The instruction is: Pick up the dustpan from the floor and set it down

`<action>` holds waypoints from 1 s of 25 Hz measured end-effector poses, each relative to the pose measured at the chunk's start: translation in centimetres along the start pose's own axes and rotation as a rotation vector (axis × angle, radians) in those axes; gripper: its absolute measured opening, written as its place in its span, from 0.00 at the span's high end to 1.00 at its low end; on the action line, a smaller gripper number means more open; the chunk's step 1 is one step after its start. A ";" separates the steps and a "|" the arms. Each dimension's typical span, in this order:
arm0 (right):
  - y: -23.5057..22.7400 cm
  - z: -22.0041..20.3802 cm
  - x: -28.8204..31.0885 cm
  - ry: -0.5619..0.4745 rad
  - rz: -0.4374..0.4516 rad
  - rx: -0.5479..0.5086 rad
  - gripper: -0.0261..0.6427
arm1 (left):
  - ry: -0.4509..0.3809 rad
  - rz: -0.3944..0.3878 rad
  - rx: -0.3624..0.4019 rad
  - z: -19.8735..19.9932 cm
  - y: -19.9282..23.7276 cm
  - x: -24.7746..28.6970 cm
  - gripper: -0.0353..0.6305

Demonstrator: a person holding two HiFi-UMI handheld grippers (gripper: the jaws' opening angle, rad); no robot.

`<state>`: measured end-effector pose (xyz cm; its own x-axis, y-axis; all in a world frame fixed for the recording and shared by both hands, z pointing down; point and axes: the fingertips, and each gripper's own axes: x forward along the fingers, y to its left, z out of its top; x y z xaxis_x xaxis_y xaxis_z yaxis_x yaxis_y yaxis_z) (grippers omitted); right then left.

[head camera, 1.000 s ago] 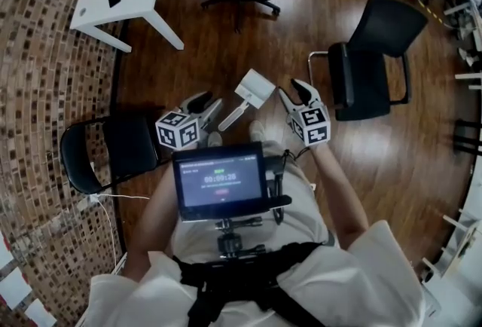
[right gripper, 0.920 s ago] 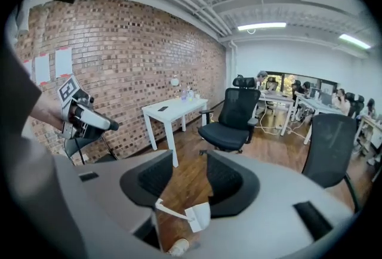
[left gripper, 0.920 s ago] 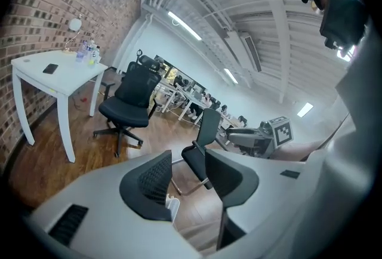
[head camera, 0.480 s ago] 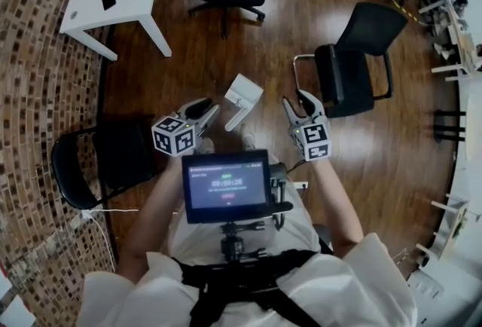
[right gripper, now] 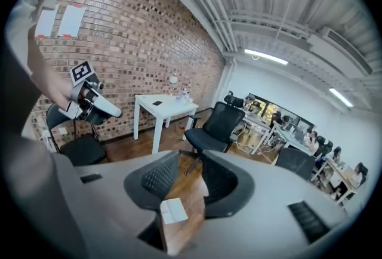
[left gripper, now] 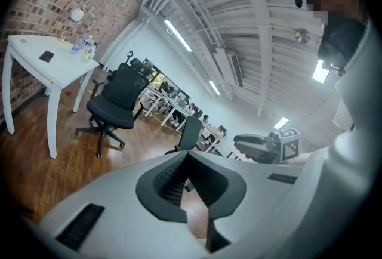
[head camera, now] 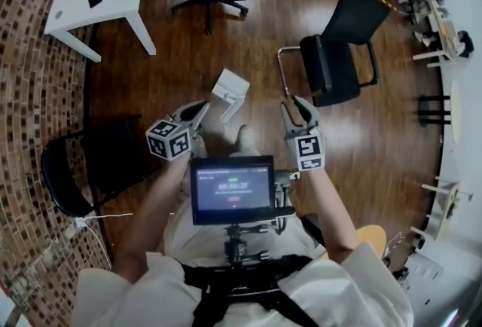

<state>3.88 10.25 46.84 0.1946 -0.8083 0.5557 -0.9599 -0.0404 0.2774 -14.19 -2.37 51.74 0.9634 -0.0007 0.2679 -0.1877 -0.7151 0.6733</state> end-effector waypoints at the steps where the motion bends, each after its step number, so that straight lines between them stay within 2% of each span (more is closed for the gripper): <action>1: 0.0 0.2 0.0 -0.004 0.002 0.000 0.74 | 0.005 0.004 0.001 0.0 0.1 0.0 0.95; 7: 1.0 0.3 -0.3 -0.043 0.047 0.017 0.74 | -0.036 -0.029 0.048 0.8 -1.6 -0.7 0.95; 13: 1.2 -1.6 -3.2 -0.090 0.104 0.064 0.74 | -0.052 -0.022 0.091 -0.9 -5.9 -1.0 0.95; 17: 1.7 -2.8 -4.7 -0.104 0.148 0.097 0.74 | -0.059 -0.047 0.110 -1.6 -9.2 -1.1 0.95; 20: 1.5 -4.0 -5.7 -0.116 0.170 0.130 0.74 | -0.060 -0.030 0.124 -2.6 -10.5 -0.8 0.95; 25: 1.0 -6.0 -7.1 -0.137 0.195 0.161 0.74 | -0.060 0.022 0.087 -4.7 -11.9 -0.3 0.95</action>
<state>2.76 19.47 47.86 -0.0156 -0.8813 0.4724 -0.9983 0.0399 0.0416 -13.13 9.43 46.85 0.9695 -0.0569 0.2385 -0.1942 -0.7722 0.6050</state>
